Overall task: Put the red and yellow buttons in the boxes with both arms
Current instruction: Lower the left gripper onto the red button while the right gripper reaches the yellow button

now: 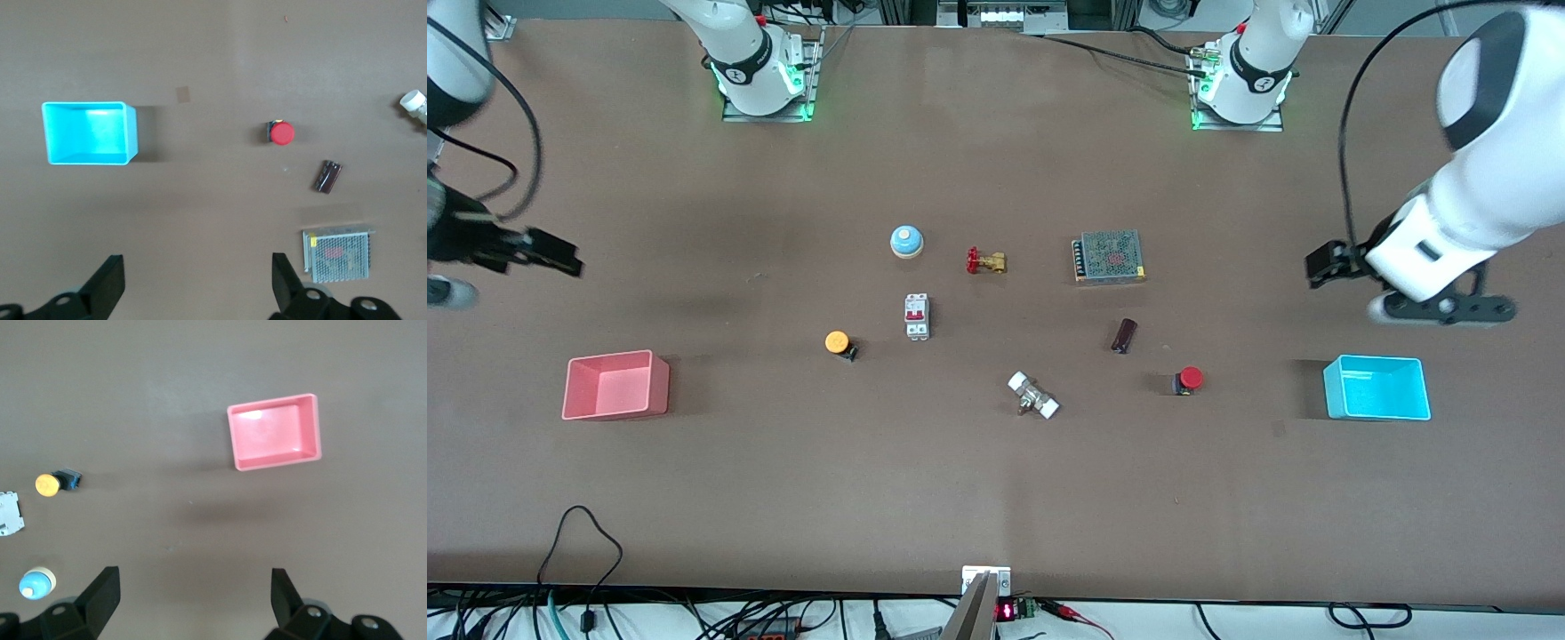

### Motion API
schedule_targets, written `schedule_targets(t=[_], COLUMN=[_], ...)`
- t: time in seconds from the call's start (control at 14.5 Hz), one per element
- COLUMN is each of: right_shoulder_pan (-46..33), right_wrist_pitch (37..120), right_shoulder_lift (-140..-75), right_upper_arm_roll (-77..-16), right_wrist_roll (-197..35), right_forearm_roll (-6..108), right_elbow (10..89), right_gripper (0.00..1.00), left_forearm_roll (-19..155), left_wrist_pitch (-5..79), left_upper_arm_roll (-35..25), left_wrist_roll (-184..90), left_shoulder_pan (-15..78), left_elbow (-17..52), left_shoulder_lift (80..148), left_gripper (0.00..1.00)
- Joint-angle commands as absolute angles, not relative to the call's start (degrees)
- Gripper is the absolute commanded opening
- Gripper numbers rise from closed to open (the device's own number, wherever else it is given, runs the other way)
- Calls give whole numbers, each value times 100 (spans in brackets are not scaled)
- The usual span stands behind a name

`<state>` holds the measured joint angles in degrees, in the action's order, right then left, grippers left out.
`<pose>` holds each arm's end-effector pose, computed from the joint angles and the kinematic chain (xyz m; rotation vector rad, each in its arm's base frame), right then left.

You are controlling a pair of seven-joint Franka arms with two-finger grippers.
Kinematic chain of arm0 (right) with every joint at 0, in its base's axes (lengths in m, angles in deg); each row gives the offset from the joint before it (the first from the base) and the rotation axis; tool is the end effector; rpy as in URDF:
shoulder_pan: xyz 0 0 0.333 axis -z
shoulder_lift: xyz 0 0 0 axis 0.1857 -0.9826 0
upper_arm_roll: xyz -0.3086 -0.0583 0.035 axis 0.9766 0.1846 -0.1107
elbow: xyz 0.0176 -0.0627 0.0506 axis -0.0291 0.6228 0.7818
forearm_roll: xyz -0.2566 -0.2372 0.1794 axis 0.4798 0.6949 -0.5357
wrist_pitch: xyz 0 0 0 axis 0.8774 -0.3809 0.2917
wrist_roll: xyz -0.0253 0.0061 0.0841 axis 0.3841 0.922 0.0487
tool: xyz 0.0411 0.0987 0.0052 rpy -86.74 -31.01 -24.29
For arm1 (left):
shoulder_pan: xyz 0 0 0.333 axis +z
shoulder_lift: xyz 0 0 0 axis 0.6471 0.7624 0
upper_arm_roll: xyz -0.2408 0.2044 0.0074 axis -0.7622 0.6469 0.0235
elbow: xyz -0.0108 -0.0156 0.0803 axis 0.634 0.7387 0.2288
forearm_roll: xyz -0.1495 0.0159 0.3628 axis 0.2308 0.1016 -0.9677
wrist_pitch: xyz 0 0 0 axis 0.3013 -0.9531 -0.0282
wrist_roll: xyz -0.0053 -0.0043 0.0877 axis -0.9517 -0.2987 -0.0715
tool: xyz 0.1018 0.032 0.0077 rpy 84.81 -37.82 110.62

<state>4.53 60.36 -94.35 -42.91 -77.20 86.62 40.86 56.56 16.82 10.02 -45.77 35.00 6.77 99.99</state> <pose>0.6135 -0.0203 0.5283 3.1371 -0.0446 -0.0851 0.6098 -0.0851 0.5252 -3.1039 0.0241 0.1026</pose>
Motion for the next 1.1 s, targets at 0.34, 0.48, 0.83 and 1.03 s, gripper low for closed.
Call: schedule_targets(t=[0.34,0.48,0.83,1.03], right_shoulder_pan=[-502,-704,-1266,-1601], right_wrist_pitch=[6945,7156,7753,8175], right_shoulder_lift=[-10613,-10807,-11334,-11633], right_upper_arm_roll=[-4291,-4291,-4291,-4291], right_wrist_roll=[-6734,-6382,-5248,-4984], right_forearm_roll=[8195,8186,8177,8186], right_elbow=[4021,4021,4021,4021], right_gripper=[100,100,100,100], left_forearm_roll=[5695,5695,5695,5695], left_wrist_pitch=[2508,2772,3317,3774], left_upper_arm_roll=[998,998,998,998], left_wrist_roll=[-3850,-3604,-3172,-2891], left_shoulder_pan=[3155,3013,2828,2828], left_elbow=[676,676,693,772], left_shoulder_lift=[10762,11009,11510,11782], left_gripper=[98,98,98,98])
